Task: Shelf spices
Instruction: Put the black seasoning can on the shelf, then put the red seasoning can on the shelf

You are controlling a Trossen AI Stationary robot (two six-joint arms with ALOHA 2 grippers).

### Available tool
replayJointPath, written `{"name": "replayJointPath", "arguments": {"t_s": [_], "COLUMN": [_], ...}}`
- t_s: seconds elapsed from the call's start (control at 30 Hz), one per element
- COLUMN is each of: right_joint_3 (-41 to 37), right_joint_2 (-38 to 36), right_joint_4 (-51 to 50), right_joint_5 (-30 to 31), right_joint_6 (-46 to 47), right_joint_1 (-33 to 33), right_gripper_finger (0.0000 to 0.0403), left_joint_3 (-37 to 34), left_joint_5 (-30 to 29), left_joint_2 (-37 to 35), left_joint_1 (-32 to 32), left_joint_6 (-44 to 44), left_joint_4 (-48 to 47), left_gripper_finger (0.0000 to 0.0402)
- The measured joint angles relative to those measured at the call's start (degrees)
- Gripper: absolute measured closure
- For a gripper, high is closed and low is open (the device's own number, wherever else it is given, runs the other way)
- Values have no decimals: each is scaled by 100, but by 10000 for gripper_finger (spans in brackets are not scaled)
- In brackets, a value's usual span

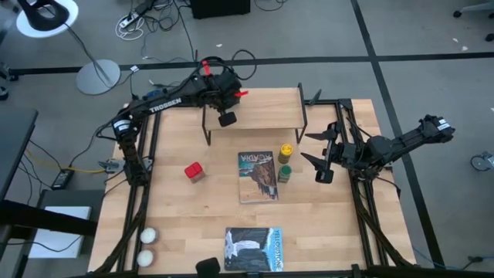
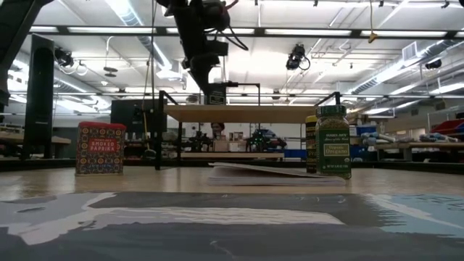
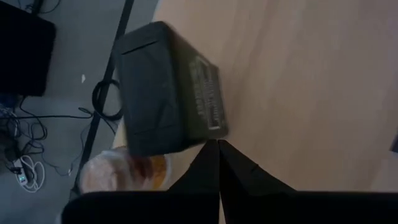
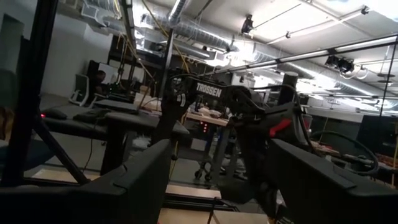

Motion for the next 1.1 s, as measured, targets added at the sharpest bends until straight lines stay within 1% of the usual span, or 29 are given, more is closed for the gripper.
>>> {"name": "replayJointPath", "arguments": {"t_s": [0.27,0.77,0.9,1.1], "right_joint_3": [0,0,0,0], "right_joint_2": [0,0,0,0], "right_joint_4": [-1,-3,-3,-3], "right_joint_5": [0,2,3,4], "right_joint_6": [-7,-13,-13,-13], "right_joint_1": [0,0,0,0], "right_gripper_finger": [133,133,133,133], "left_joint_3": [0,0,0,0], "left_joint_5": [-2,-56,-151,-41], "left_joint_2": [-2,-2,-2,-2], "left_joint_1": [109,334,341,333], "left_joint_6": [46,87,91,90], "left_joint_4": [208,257,264,257], "left_gripper_finger": [402,401,401,401]}}
